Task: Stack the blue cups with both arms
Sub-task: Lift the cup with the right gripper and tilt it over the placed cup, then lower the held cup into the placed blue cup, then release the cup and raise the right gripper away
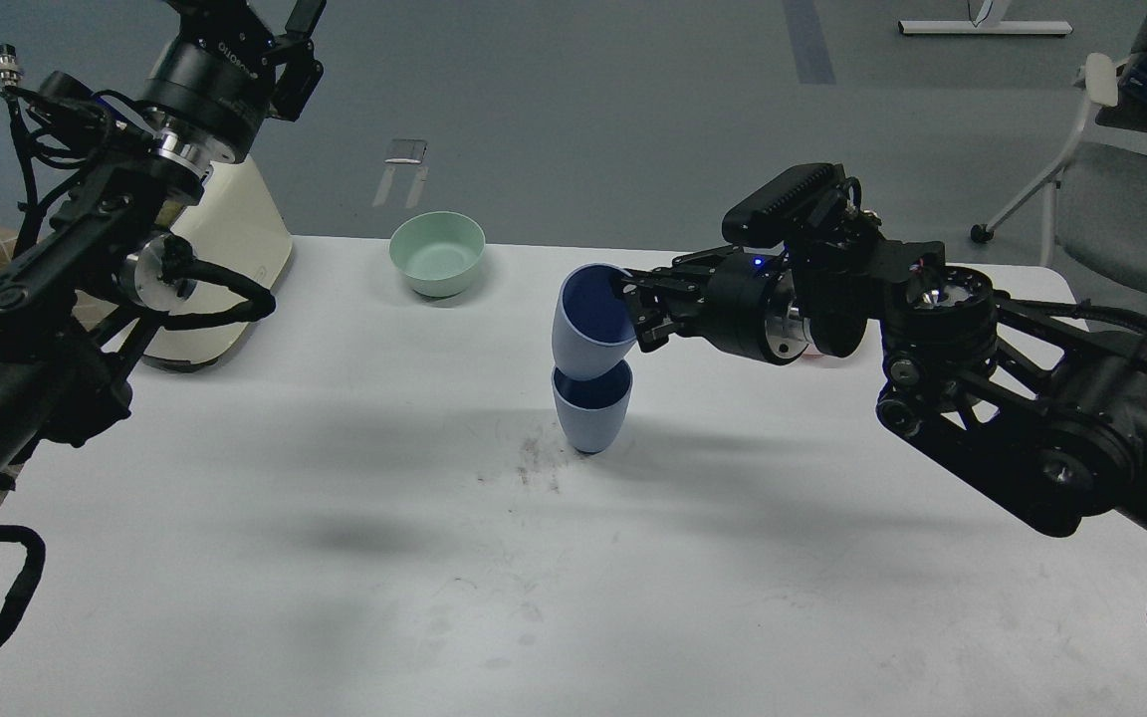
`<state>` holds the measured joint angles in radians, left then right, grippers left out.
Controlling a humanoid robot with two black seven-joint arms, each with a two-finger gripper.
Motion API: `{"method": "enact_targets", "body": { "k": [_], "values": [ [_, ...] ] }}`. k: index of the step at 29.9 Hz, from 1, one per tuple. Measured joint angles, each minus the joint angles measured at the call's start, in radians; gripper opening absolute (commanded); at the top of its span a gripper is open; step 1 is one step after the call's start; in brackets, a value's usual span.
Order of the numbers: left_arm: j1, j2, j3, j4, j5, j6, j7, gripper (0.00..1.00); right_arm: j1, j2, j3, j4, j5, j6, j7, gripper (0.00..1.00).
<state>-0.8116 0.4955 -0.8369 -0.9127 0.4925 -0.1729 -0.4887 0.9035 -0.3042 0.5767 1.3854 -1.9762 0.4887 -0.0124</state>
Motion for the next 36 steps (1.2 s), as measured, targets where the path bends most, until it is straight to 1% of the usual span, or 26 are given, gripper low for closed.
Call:
{"method": "enact_targets", "body": {
  "k": [12, 16, 18, 21, 27, 34, 36],
  "values": [
    [0.0, 0.001, -0.001, 0.0, 0.0, 0.0, 0.0, 0.98, -0.029, 0.013, -0.001, -0.013, -0.004, 0.0, 0.0, 0.0],
    [0.0, 0.001, -0.001, 0.0, 0.0, -0.001, 0.0, 0.98, -0.046, 0.013, 0.0, -0.013, -0.004, 0.0, 0.0, 0.07],
    [0.0, 0.0, -0.001, 0.0, 0.0, -0.002, 0.0, 0.98, -0.052, 0.013, 0.0, -0.013, -0.004, 0.0, 0.0, 0.08],
    [0.0, 0.001, 0.0, 0.0, 0.0, -0.003, 0.0, 0.98, -0.057, 0.013, 0.0, -0.013, -0.004, 0.0, 0.0, 0.13],
    [0.0, 0.002, 0.0, 0.0, 0.0, -0.003, 0.0, 0.98, -0.058, 0.014, 0.0, -0.016, -0.005, 0.0, 0.0, 0.15],
    [0.0, 0.002, -0.001, 0.0, 0.0, -0.003, 0.0, 0.98, -0.06, 0.013, 0.0, -0.016, -0.005, 0.0, 0.0, 0.19],
    [0.0, 0.001, -0.001, 0.0, 0.0, -0.003, 0.0, 0.98, -0.06, 0.013, 0.001, -0.015, -0.004, 0.0, 0.0, 0.28]
  ]
}}
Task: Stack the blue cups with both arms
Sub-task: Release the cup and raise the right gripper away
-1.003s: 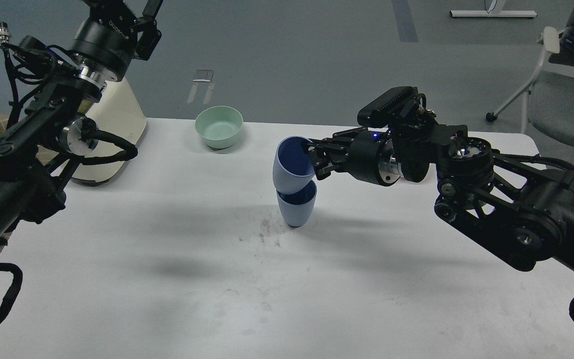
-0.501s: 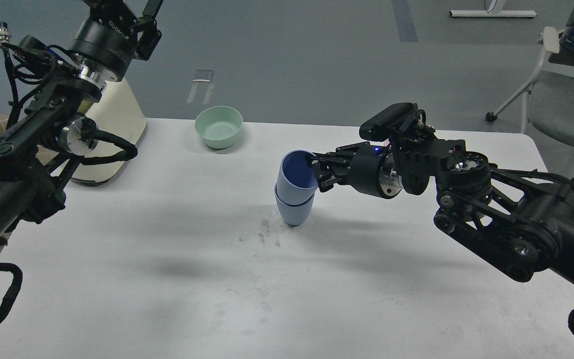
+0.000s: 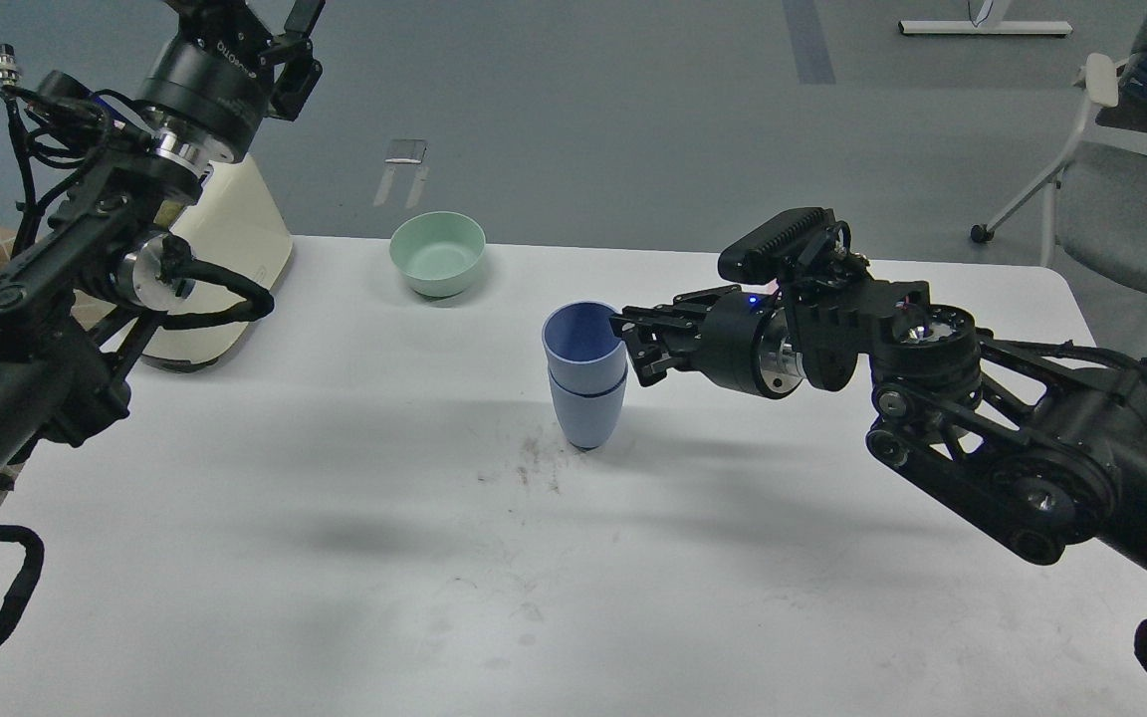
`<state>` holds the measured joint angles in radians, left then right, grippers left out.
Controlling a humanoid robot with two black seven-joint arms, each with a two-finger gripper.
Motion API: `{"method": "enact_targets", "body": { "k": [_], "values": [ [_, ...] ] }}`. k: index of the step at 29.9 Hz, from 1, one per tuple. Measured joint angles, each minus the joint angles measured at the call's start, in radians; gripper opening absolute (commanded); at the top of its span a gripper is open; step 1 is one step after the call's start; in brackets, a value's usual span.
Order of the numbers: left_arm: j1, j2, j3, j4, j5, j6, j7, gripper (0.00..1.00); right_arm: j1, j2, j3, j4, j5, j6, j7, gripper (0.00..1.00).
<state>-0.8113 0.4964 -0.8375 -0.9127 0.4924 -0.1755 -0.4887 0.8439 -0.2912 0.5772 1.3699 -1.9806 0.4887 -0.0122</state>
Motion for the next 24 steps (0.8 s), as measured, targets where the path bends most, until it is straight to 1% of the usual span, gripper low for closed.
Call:
{"method": "enact_targets", "body": {
  "k": [2, 3, 4, 5, 6, 7, 14, 18, 24],
  "values": [
    [0.0, 0.0, 0.0, 0.0, 0.0, 0.0, 0.0, 0.98, 0.0, 0.0, 0.002, 0.002, 0.001, 0.0, 0.0, 0.38],
    [0.0, 0.0, 0.0, 0.0, 0.0, 0.0, 0.0, 0.98, 0.0, 0.0, 0.005, 0.003, 0.003, 0.0, 0.0, 0.55],
    [0.0, 0.0, 0.0, 0.0, 0.0, 0.0, 0.0, 0.98, 0.0, 0.001, 0.007, 0.004, 0.004, 0.0, 0.0, 0.63],
    [0.0, 0.0, 0.0, 0.0, 0.0, 0.0, 0.0, 0.98, 0.0, 0.002, 0.015, 0.004, 0.006, 0.0, 0.0, 0.88],
    [0.0, 0.0, 0.0, 0.0, 0.0, 0.0, 0.0, 0.98, 0.001, 0.004, 0.028, 0.004, 0.008, 0.0, 0.0, 1.0],
    [0.0, 0.001, 0.0, 0.0, 0.0, -0.001, 0.0, 0.98, 0.002, 0.009, 0.053, 0.003, 0.011, 0.0, 0.0, 1.0],
    [0.001, 0.005, -0.002, 0.0, -0.003, -0.006, 0.0, 0.98, 0.057, 0.096, 0.421, -0.076, 0.047, 0.0, 0.0, 1.0],
    [0.004, 0.0, -0.017, 0.005, -0.003, -0.007, 0.0, 0.98, 0.107, 0.093, 0.568, -0.107, 0.077, 0.0, 0.001, 1.0],
    [0.006, -0.01, -0.043, 0.009, -0.013, -0.01, 0.0, 0.98, 0.119, 0.065, 0.807, -0.233, 0.25, 0.0, 0.002, 1.0]
  ]
}}
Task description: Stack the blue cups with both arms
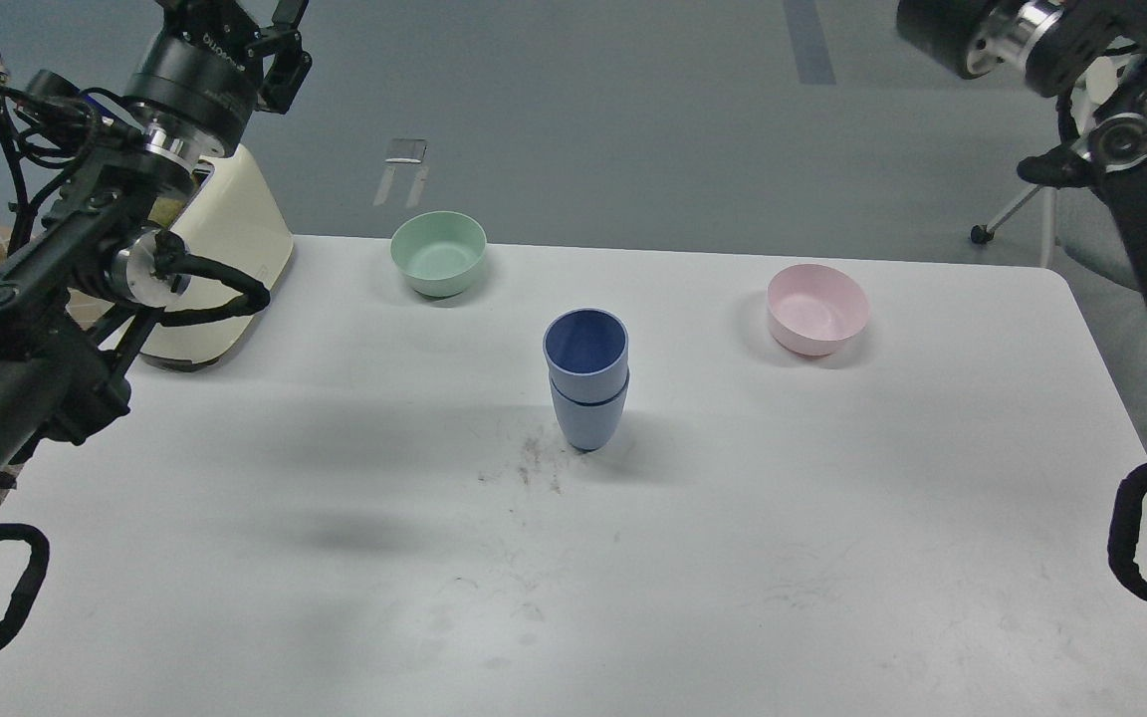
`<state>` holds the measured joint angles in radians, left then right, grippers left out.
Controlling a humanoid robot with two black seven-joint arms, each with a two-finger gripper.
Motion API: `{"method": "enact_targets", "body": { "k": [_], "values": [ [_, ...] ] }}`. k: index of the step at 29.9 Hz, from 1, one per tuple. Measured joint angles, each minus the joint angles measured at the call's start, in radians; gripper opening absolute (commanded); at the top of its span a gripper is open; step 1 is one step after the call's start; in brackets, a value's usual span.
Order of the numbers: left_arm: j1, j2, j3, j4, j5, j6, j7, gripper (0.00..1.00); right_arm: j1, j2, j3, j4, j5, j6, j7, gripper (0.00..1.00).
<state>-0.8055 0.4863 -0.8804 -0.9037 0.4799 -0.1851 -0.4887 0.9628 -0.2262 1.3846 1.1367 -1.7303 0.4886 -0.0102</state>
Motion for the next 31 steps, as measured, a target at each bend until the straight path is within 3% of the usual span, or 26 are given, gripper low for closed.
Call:
{"method": "enact_targets", "body": {
  "k": [5, 12, 31],
  "values": [
    [0.0, 0.003, -0.002, 0.0, -0.084, 0.0, 0.0, 0.98, -0.027, -0.041, 0.096, -0.104, 0.145, 0.0, 0.001, 1.0],
    [0.008, 0.006, -0.002, 0.003, -0.108, 0.001, 0.0, 0.98, -0.136, -0.07, 0.157, -0.164, 0.524, 0.0, 0.003, 1.0],
    [0.015, -0.021, -0.003, 0.003, -0.111, 0.011, 0.0, 0.98, -0.31, -0.05, 0.346, -0.21, 0.974, -0.034, 0.009, 1.0]
  ]
}}
